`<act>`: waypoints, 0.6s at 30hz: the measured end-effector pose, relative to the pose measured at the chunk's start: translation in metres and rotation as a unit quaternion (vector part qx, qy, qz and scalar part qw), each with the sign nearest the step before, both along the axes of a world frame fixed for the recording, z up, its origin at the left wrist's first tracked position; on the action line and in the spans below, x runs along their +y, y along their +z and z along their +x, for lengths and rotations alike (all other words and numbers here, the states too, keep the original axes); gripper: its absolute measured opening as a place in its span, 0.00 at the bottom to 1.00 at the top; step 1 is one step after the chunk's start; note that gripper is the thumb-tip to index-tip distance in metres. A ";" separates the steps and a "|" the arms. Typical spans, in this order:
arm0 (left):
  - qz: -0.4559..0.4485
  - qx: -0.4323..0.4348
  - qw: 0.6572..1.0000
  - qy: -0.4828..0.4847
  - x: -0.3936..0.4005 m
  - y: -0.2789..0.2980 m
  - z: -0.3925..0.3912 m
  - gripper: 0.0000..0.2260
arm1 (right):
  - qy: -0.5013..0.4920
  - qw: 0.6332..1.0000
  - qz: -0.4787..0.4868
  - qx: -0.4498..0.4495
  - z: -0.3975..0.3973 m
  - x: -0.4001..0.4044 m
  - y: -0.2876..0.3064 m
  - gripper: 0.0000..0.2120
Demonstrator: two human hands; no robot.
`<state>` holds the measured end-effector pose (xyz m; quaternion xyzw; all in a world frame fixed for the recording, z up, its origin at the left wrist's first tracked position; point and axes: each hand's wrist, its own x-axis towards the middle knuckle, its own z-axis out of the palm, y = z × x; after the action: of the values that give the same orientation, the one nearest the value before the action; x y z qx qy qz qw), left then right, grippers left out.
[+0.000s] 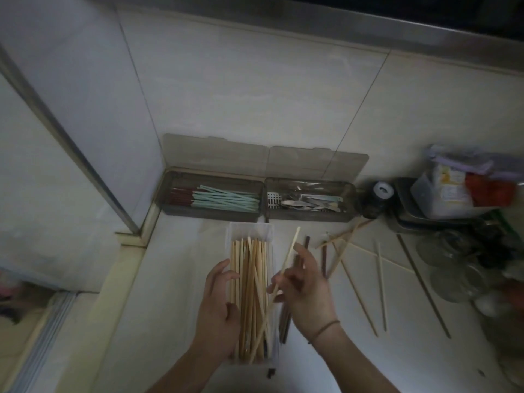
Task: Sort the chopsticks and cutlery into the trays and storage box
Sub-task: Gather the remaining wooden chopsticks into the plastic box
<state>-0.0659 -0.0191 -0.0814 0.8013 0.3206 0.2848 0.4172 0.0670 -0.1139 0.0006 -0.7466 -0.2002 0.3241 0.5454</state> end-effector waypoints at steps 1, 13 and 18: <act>0.001 0.001 1.000 -0.002 0.000 0.000 0.000 0.27 | 0.028 0.999 -0.036 -0.019 -0.001 0.001 -0.007 0.32; 0.002 0.008 1.000 0.003 -0.001 -0.003 -0.001 0.28 | 0.129 0.918 -0.090 -0.365 0.008 -0.009 -0.027 0.08; 0.004 0.017 1.000 0.002 -0.001 0.000 -0.001 0.27 | 0.013 0.857 -0.378 -0.350 0.098 -0.049 -0.058 0.11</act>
<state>-0.0674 -0.0205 -0.0817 0.8071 0.3284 0.2730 0.4077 0.1652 -0.1629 -0.0572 -0.9568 -0.2496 0.0997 0.1109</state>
